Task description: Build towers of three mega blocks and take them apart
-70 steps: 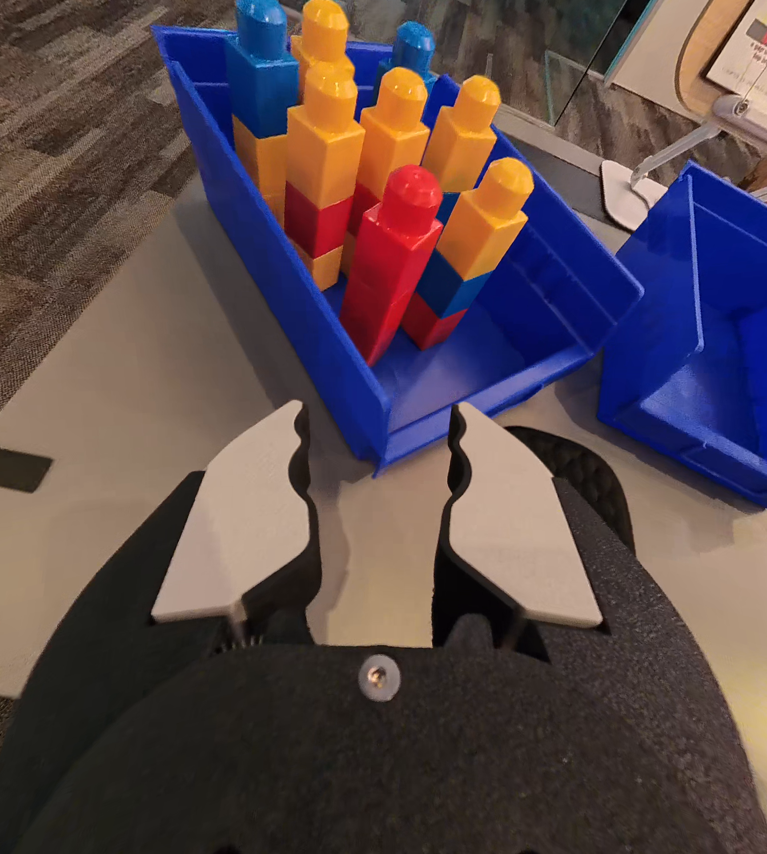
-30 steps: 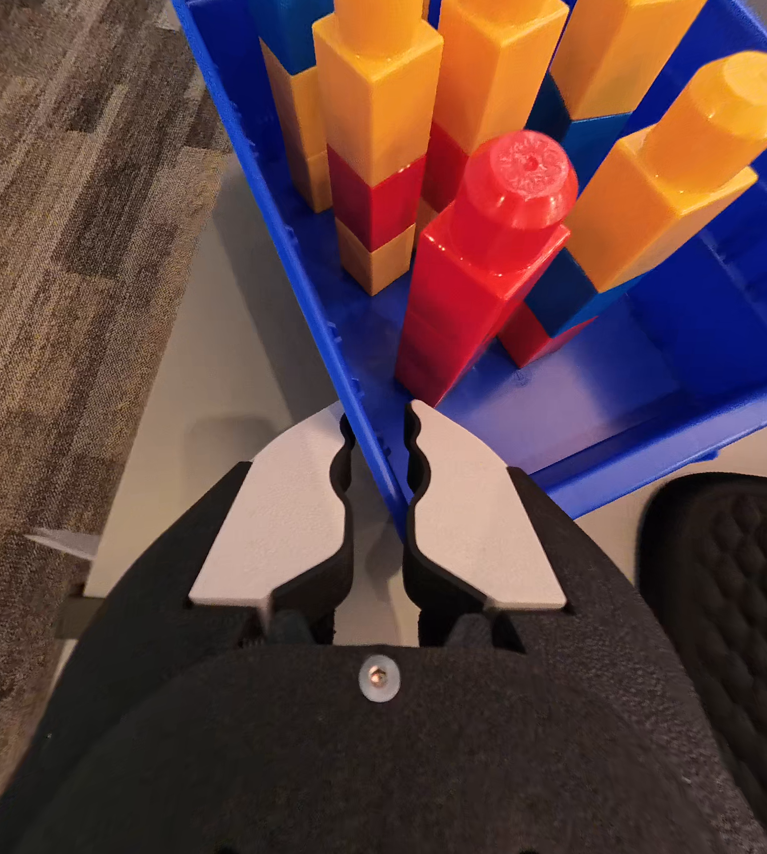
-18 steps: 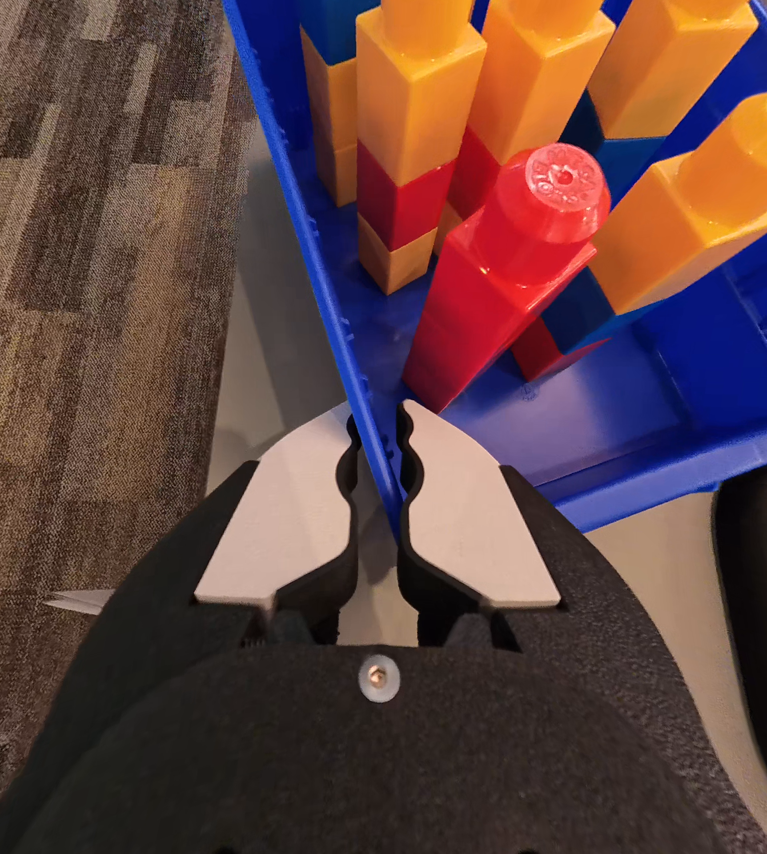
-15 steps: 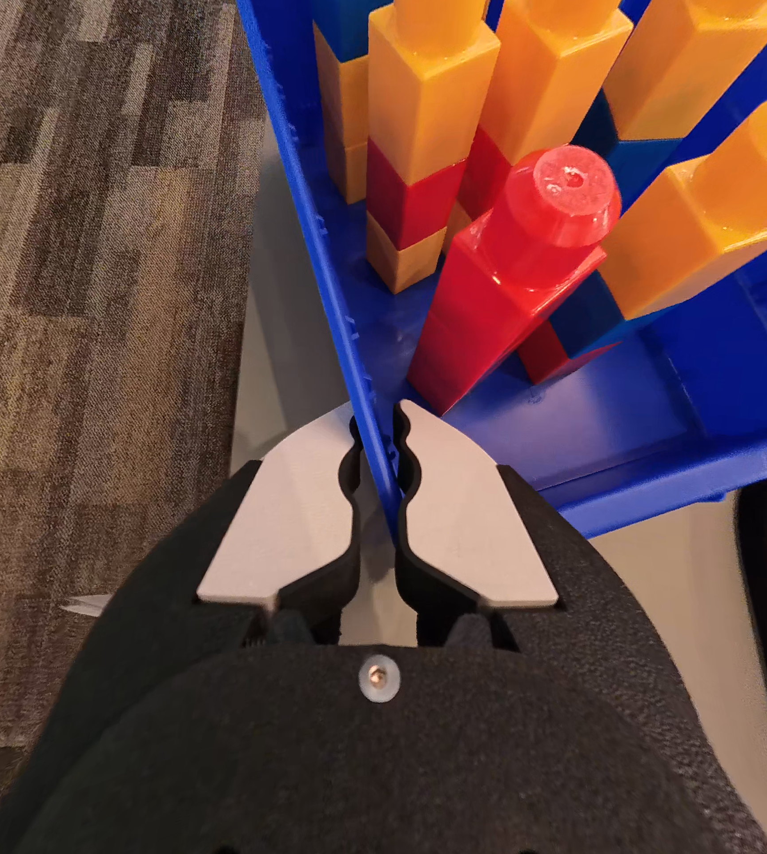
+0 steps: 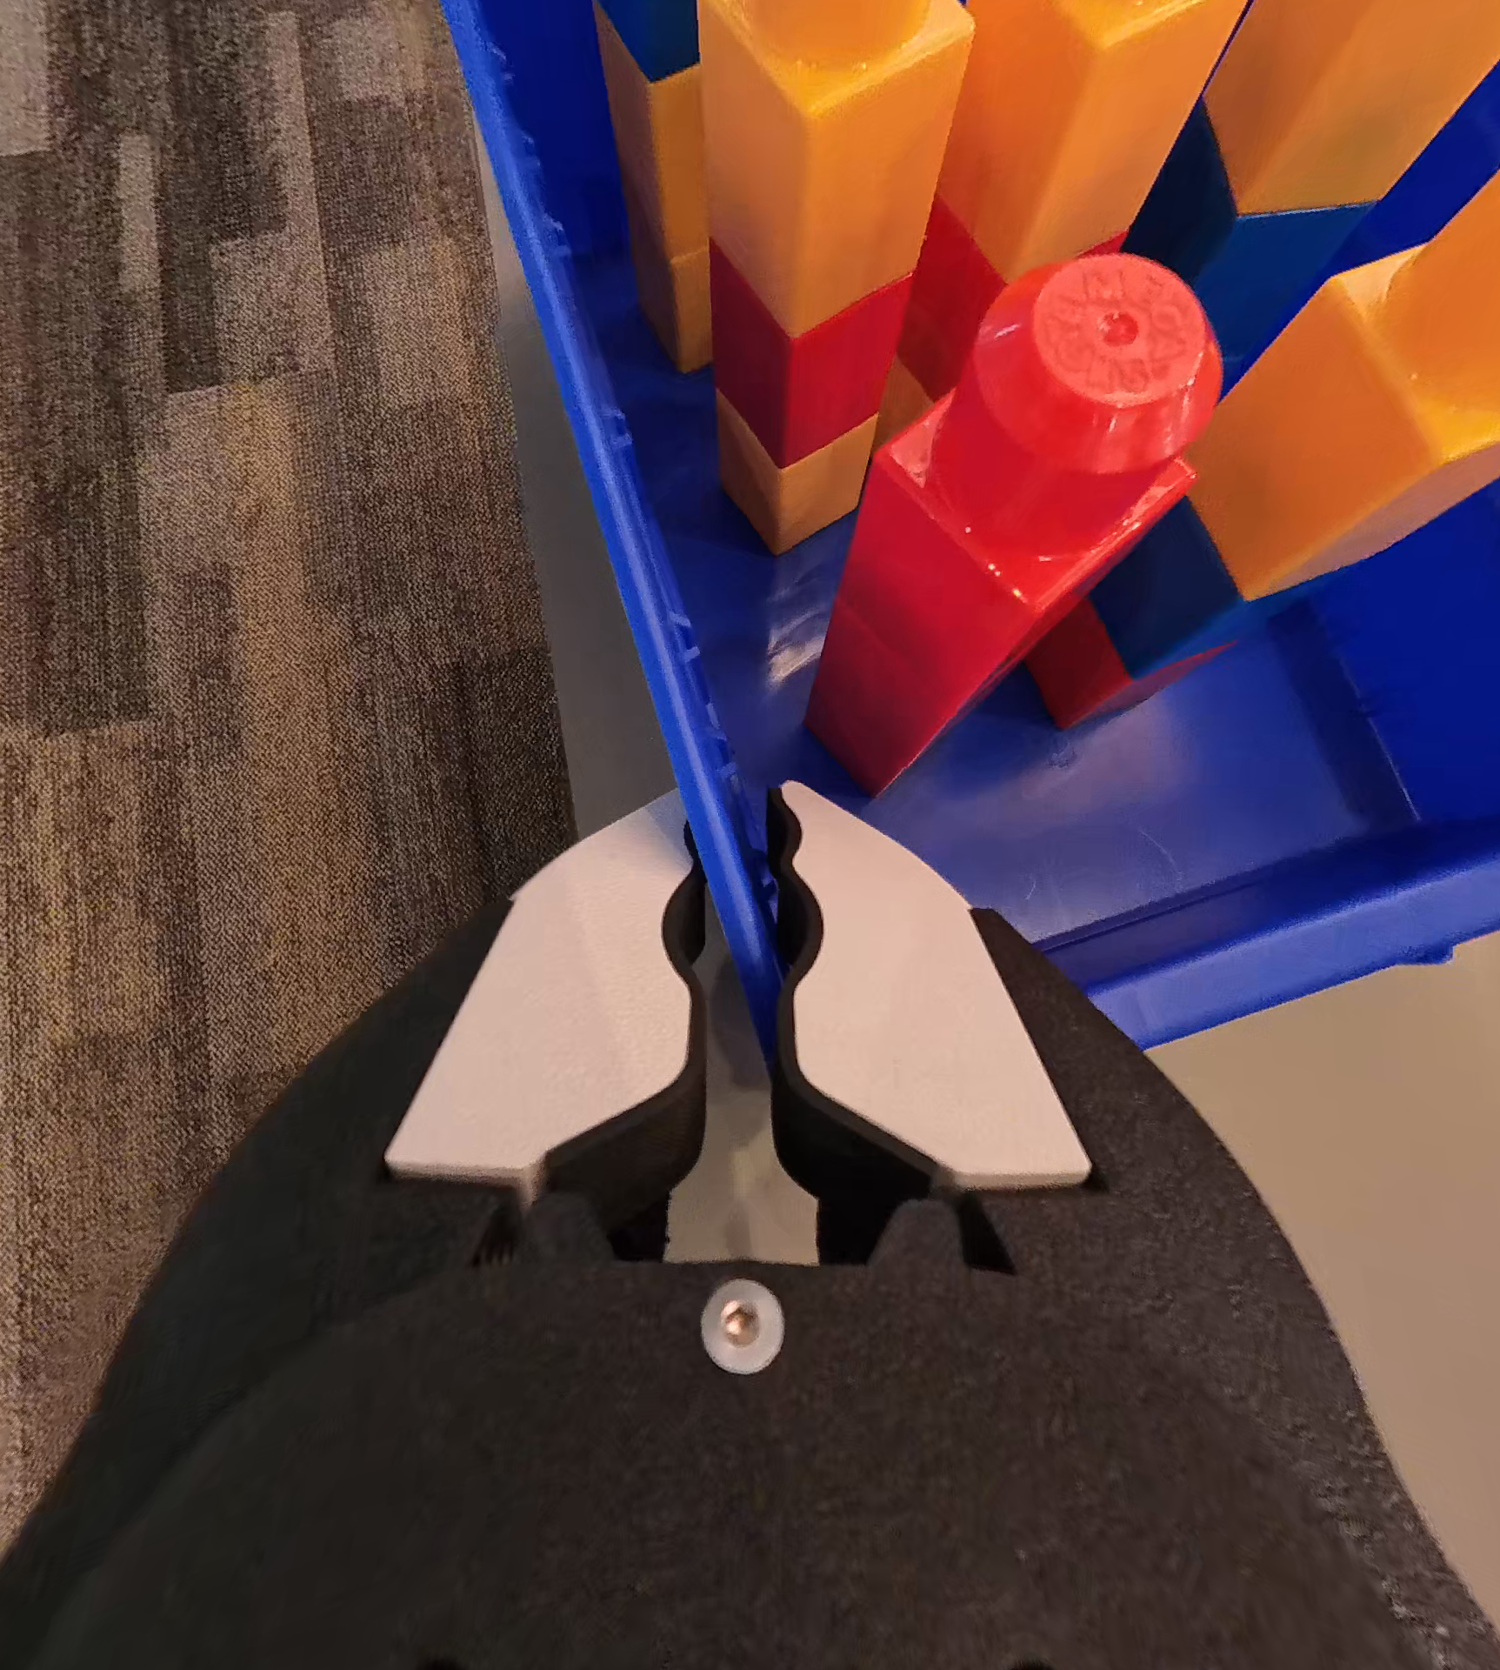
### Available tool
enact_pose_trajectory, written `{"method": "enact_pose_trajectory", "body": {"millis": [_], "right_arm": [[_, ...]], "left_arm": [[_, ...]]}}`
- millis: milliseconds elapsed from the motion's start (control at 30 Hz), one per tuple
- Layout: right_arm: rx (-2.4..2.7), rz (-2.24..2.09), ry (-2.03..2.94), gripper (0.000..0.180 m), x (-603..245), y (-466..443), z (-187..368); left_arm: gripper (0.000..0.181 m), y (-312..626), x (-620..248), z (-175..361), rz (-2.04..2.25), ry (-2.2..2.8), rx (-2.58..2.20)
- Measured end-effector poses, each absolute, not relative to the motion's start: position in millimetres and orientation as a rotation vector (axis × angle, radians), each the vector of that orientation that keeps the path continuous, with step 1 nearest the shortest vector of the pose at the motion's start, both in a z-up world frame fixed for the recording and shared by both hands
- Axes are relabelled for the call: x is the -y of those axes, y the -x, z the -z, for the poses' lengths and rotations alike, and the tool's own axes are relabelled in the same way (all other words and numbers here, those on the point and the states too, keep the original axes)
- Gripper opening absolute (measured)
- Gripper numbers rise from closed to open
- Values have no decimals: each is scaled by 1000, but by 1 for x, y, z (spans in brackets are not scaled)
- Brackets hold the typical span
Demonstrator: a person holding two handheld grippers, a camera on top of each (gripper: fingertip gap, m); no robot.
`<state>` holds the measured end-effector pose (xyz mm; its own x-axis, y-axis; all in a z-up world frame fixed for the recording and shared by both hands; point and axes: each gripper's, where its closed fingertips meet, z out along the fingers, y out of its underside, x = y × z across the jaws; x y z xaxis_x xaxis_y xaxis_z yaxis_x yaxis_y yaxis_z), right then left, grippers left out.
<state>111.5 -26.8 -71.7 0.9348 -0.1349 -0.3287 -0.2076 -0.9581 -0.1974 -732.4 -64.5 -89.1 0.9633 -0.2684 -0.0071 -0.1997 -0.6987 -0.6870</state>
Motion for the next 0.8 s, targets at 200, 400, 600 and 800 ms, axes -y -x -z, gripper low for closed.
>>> {"method": "enact_pose_trajectory", "body": {"millis": [200, 400, 600, 800], "right_arm": [[-383, -438, 2848, 5, 50, -161, 76], [-473, -370, 2861, 5, 73, -204, 83], [-515, -364, 2849, 5, 88, -234, 86], [-583, -380, 2830, 6, 100, -262, 94]], "left_arm": [[14, 734, 64, 90, 180, 2362, -400], [11, 745, 63, 92, 147, 2408, -441], [20, 747, 63, 97, 136, 2433, -448], [61, 741, 64, 95, 323, 2332, -322]]}}
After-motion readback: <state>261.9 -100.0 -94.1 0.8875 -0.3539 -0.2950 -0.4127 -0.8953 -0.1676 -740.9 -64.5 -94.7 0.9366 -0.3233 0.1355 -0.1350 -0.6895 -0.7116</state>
